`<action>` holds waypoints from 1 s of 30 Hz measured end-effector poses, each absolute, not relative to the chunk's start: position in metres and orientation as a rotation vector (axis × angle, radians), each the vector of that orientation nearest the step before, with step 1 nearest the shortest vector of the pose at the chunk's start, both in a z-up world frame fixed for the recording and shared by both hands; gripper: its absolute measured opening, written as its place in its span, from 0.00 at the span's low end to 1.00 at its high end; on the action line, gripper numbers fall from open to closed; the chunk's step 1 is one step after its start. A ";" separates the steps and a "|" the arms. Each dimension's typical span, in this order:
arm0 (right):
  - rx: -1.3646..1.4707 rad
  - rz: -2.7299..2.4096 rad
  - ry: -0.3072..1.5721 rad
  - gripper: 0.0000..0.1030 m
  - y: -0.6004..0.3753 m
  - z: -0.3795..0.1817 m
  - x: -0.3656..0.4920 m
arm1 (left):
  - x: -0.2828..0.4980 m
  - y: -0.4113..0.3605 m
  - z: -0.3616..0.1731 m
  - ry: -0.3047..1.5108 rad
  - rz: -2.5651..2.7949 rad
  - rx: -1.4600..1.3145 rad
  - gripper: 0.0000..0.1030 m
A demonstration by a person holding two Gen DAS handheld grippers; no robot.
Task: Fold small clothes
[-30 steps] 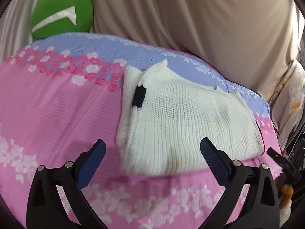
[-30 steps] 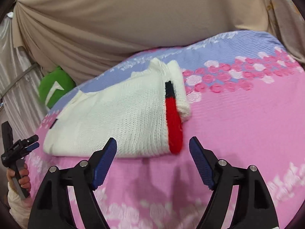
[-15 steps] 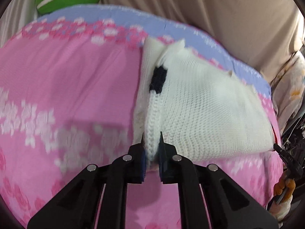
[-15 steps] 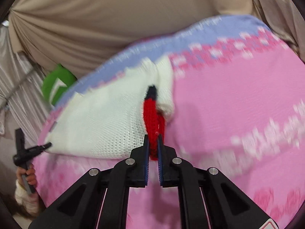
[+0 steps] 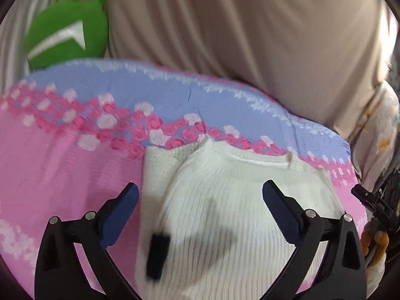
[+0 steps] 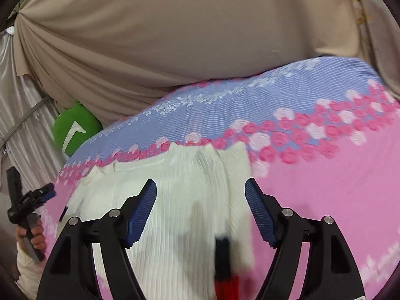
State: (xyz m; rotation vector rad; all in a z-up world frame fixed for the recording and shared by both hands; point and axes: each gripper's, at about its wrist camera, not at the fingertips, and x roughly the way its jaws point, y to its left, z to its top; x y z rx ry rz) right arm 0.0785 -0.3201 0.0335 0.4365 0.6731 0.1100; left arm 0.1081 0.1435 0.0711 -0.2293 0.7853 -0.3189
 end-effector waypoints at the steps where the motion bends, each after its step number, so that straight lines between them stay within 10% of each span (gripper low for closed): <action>1: 0.447 0.099 0.702 0.70 -0.319 0.026 0.095 | 0.127 0.141 0.058 0.828 -0.329 -0.249 0.92; 4: 0.424 0.042 0.810 0.63 -0.312 -0.001 0.131 | 0.154 0.129 0.032 0.933 -0.350 -0.263 0.40; 6: 0.377 0.055 0.843 0.11 -0.305 -0.004 0.139 | 0.159 0.126 0.031 0.941 -0.362 -0.262 0.06; 12: 0.482 0.170 0.479 0.07 -0.326 0.067 0.077 | 0.135 0.156 0.088 0.727 -0.349 -0.307 0.06; 17: 0.378 0.011 0.768 0.07 -0.331 -0.004 0.131 | 0.177 0.140 0.023 0.914 -0.260 -0.221 0.07; 30: 0.450 -0.040 0.658 0.16 -0.343 0.019 0.097 | 0.158 0.131 0.032 0.844 -0.213 -0.147 0.11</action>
